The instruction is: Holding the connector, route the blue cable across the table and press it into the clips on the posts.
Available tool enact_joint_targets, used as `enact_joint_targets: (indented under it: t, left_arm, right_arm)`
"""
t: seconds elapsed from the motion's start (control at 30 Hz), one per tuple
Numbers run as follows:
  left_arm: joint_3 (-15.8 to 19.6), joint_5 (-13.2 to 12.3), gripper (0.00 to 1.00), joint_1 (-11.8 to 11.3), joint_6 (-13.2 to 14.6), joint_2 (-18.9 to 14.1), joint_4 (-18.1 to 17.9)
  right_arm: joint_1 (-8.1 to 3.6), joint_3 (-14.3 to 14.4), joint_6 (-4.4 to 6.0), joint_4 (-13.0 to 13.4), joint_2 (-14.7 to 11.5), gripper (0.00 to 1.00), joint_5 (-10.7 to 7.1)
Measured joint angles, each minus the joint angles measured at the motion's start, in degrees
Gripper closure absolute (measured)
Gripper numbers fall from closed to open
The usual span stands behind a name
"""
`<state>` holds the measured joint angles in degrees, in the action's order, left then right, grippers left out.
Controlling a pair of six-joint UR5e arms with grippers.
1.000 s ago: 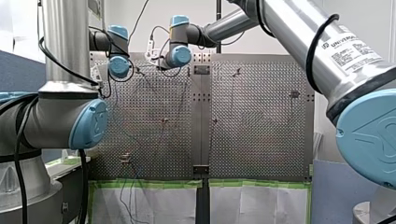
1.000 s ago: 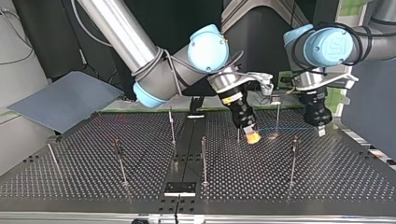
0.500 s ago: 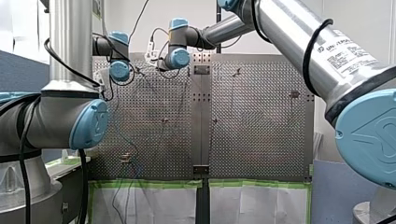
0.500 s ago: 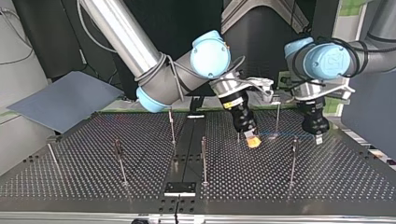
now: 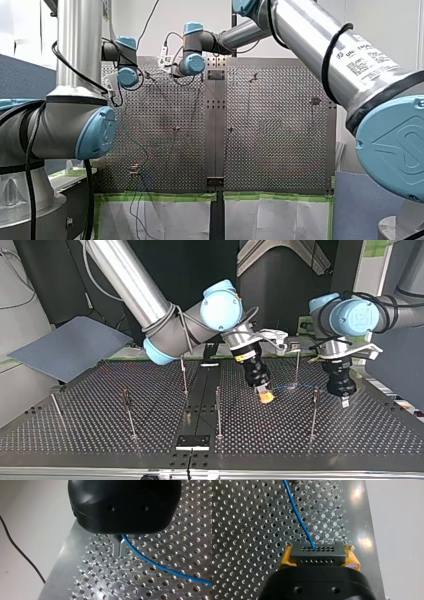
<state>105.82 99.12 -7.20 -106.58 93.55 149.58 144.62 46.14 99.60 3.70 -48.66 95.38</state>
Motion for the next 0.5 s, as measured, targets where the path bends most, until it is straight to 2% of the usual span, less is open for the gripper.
enact_joint_targets:
  t: [0.5]
  left_arm:
    - [-5.2,-2.9,1.00,-1.1,-0.9,6.6,-2.0]
  right_arm:
    - [-1.58,0.0,0.17,0.1,0.3,1.00,-1.95]
